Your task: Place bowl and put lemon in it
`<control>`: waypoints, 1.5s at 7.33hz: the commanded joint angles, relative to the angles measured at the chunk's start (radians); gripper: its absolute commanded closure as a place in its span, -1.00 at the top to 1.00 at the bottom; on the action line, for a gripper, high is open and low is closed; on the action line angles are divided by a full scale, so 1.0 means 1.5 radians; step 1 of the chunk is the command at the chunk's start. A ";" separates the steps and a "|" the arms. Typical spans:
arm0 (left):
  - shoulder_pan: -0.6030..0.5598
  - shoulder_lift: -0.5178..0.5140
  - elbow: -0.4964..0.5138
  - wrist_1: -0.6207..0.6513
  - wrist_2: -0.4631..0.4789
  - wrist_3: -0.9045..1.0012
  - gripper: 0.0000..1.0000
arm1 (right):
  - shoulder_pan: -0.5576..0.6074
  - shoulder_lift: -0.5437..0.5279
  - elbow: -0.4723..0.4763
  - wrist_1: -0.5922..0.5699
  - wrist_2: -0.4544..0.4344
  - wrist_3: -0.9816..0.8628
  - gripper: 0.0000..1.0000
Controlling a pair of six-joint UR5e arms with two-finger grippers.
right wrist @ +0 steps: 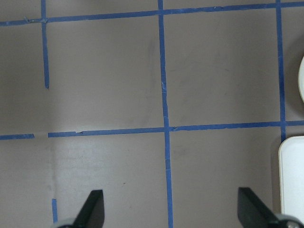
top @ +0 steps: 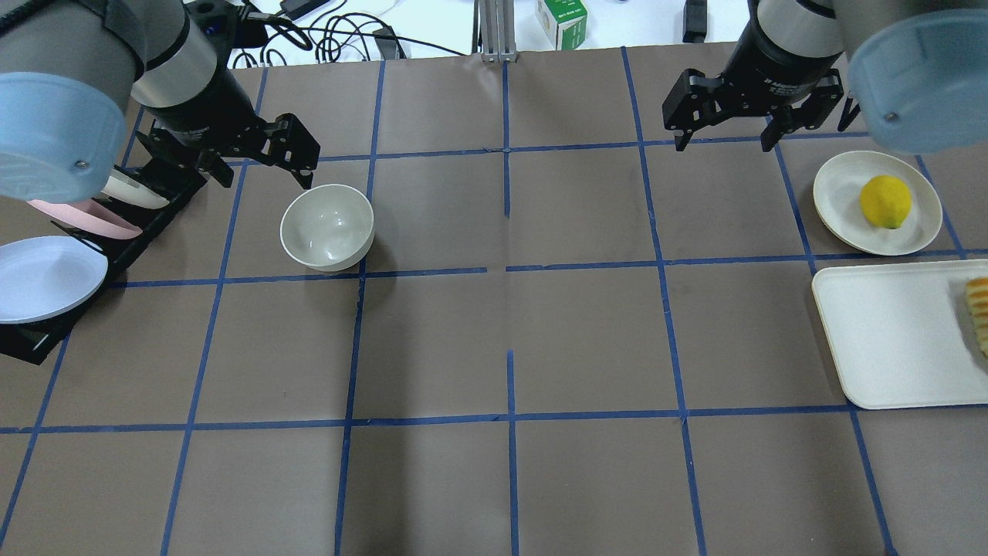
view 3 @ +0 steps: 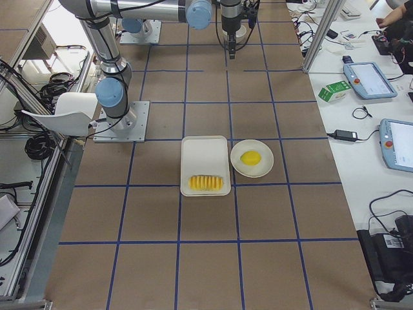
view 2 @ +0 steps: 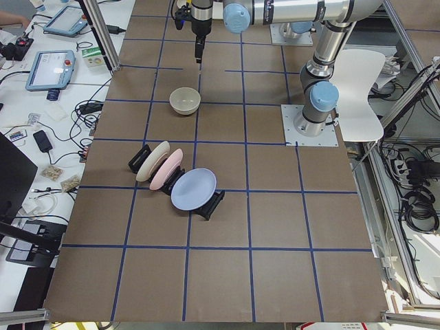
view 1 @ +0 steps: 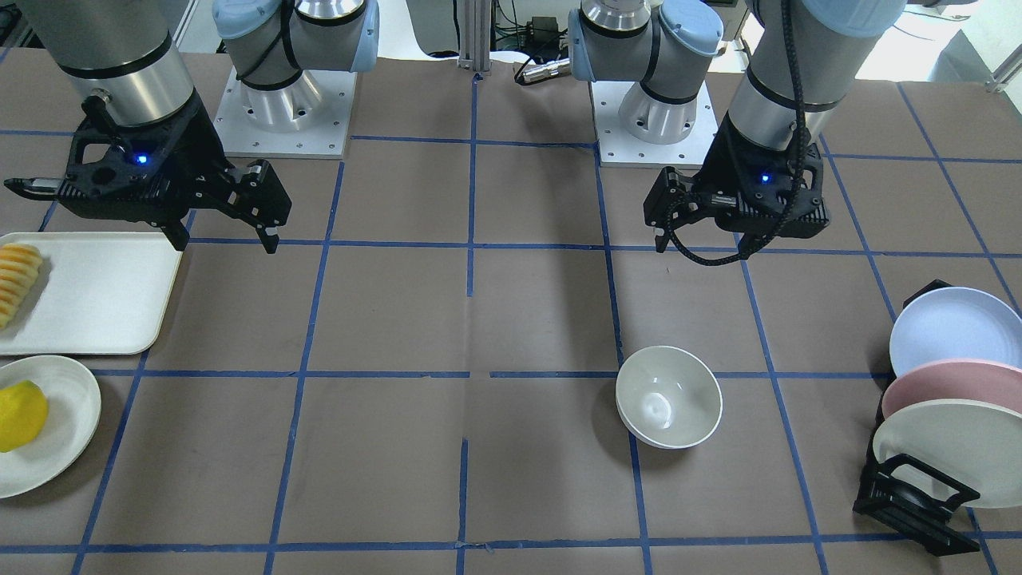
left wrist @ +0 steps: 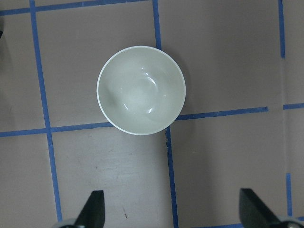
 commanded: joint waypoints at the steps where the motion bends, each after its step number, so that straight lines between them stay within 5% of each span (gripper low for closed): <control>1: 0.000 -0.001 -0.001 -0.001 -0.004 0.000 1.00 | 0.000 0.000 0.000 0.000 0.000 -0.001 1.00; 4: 0.000 0.001 -0.001 -0.001 0.002 0.001 1.00 | -0.010 0.004 0.002 0.004 -0.004 -0.015 1.00; 5: 0.001 0.000 -0.001 0.000 0.002 0.001 1.00 | -0.029 0.004 0.000 0.013 -0.066 -0.080 1.00; 6: 0.002 0.000 -0.001 0.000 0.002 0.001 1.00 | -0.075 0.003 -0.001 0.037 -0.088 -0.120 1.00; 9: 0.011 -0.001 -0.001 -0.002 0.002 0.003 1.00 | -0.305 0.019 0.001 0.044 -0.031 -0.345 1.00; 11: 0.017 -0.021 -0.002 0.004 0.001 0.012 1.00 | -0.391 0.095 -0.026 -0.008 -0.024 -0.495 1.00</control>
